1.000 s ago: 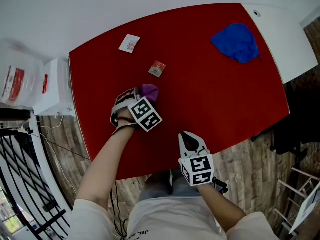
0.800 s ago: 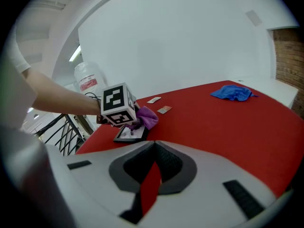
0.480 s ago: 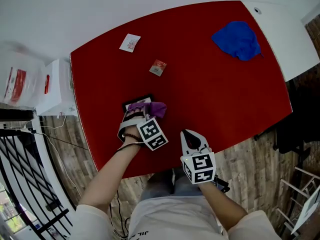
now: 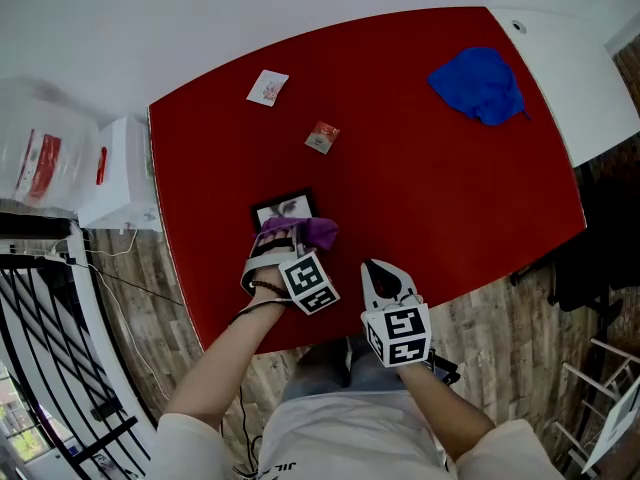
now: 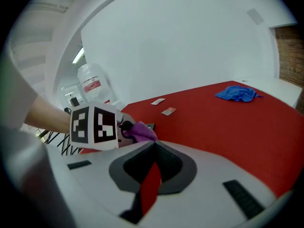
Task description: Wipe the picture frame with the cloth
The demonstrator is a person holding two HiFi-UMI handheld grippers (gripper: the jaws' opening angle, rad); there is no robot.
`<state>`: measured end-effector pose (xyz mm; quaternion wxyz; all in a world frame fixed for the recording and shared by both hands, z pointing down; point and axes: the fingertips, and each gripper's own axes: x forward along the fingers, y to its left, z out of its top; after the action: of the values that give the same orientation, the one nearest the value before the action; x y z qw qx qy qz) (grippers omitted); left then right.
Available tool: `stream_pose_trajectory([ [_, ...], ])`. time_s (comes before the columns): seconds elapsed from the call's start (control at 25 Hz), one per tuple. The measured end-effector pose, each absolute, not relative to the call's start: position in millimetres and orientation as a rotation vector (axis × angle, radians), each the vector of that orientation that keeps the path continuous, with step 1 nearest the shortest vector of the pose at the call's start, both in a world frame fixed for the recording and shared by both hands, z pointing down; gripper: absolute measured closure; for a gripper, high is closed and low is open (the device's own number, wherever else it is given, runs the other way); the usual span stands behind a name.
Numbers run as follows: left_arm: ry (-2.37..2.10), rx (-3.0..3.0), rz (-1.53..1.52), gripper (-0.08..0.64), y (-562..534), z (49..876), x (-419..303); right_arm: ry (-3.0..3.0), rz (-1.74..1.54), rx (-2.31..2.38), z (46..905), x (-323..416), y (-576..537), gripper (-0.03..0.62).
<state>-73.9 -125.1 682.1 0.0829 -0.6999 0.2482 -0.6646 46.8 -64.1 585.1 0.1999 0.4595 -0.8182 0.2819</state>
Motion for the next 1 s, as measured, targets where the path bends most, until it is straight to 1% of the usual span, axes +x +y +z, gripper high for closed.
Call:
stream_pose_trajectory([
  [0.12, 0.914, -2.213, -1.89, 0.497, -131, 660, -73, -2.292, 0.771, 1.278, 580, 48, -64, 0.588],
  [0.24, 1.19, -2.391, -1.739, 0.497, -127, 634, -84, -2.307, 0.736, 1.253, 568, 44, -63, 0.588],
  [0.4, 1.616, -2.618, -1.429, 0.497, -96, 584, -97, -2.334, 0.671, 1.208, 547, 37, -55, 0.588],
  [0.56, 1.925, -2.728, -1.079, 0.497, -54, 533, -113, -2.355, 0.635, 1.164, 526, 26, -42, 0.588],
  [0.72, 2.084, -2.755, -0.742, 0.497, -17, 495, -125, -2.38, 0.629, 1.134, 506, 14, -30, 0.588],
  [1.0, 2.279, -2.723, -0.525, 0.497, 30, 479, -140, -2.408, 0.616, 1.086, 486, -8, -8, 0.588],
])
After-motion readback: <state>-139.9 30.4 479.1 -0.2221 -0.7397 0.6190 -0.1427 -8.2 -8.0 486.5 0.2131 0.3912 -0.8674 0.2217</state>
